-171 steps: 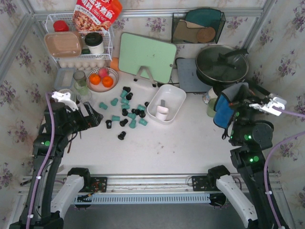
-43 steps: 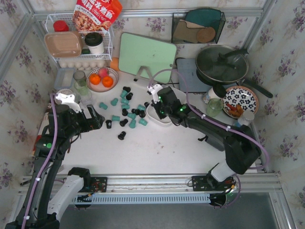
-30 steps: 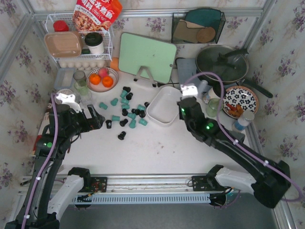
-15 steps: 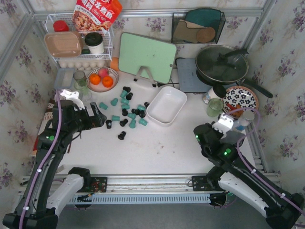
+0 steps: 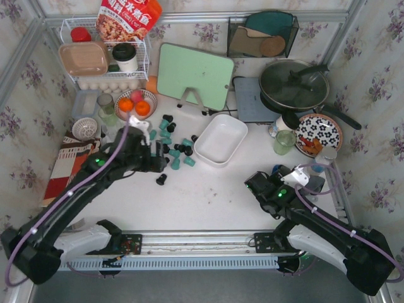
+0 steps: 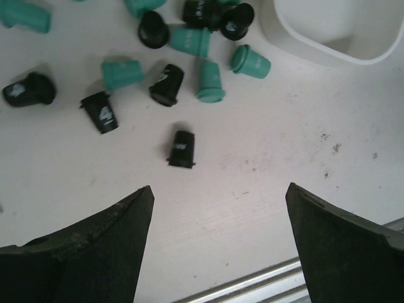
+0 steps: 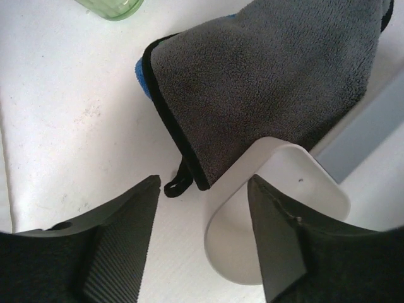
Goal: Mix the coffee capsules in the storage basket
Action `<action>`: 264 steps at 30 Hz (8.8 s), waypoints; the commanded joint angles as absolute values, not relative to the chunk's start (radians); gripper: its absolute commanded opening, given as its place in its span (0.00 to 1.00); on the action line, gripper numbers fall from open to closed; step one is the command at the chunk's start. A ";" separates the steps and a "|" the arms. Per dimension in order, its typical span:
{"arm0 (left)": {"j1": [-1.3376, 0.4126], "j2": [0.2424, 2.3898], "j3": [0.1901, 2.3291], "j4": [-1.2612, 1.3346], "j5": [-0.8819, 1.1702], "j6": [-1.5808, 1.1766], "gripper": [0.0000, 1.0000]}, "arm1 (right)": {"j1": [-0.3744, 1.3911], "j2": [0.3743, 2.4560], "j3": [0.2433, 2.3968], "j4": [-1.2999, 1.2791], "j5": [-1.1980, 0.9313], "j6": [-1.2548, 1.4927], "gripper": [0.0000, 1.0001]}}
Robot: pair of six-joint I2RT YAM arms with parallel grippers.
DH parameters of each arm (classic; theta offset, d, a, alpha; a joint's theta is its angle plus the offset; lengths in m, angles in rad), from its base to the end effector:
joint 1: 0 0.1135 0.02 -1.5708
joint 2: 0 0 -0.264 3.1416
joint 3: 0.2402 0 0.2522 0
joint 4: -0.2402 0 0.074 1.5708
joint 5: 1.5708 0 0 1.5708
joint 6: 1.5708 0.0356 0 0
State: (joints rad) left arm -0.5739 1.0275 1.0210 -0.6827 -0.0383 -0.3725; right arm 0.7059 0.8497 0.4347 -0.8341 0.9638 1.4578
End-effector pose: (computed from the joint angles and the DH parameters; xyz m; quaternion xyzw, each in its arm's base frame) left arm 0.1800 -0.1147 0.3282 0.0828 0.9005 -0.1790 0.3876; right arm 0.1132 0.0581 0.1785 0.3902 0.7863 -0.0896 0.4705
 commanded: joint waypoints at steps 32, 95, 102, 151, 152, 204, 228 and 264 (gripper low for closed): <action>-0.678 2.190 1.823 -0.529 0.029 -0.144 0.41 | 0.706 0.602 0.376 -0.588 0.825 1.051 0.77; -0.879 2.090 1.839 -0.684 -0.540 -1.145 0.69 | 0.706 0.573 0.523 -0.511 0.727 0.756 1.00; -0.879 1.903 1.663 -0.522 -0.503 -0.737 0.72 | 0.706 0.627 0.552 -0.330 0.704 0.533 1.00; -0.662 1.388 0.796 -0.390 -0.076 -0.321 0.62 | 0.706 1.039 0.332 0.666 0.468 0.014 0.97; -0.655 1.395 0.795 -0.385 -0.075 -0.322 0.61 | 0.706 1.041 0.333 0.666 0.466 0.015 0.97; -0.673 1.348 0.899 0.128 0.046 -0.276 0.29 | 0.705 0.858 0.263 0.680 0.630 0.076 0.98; -0.715 2.017 1.528 -0.079 0.019 -0.316 0.47 | 0.706 0.878 0.258 0.702 0.624 0.074 0.99; -0.467 1.295 0.863 -0.538 -0.806 -0.873 1.00 | 0.706 0.920 0.276 0.693 0.589 0.094 1.00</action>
State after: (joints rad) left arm -0.4931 1.2896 0.8734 -0.3897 -0.6617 -0.6491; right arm 0.7059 0.9066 0.2638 0.6601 0.5976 0.0910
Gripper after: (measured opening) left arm 0.922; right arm 0.997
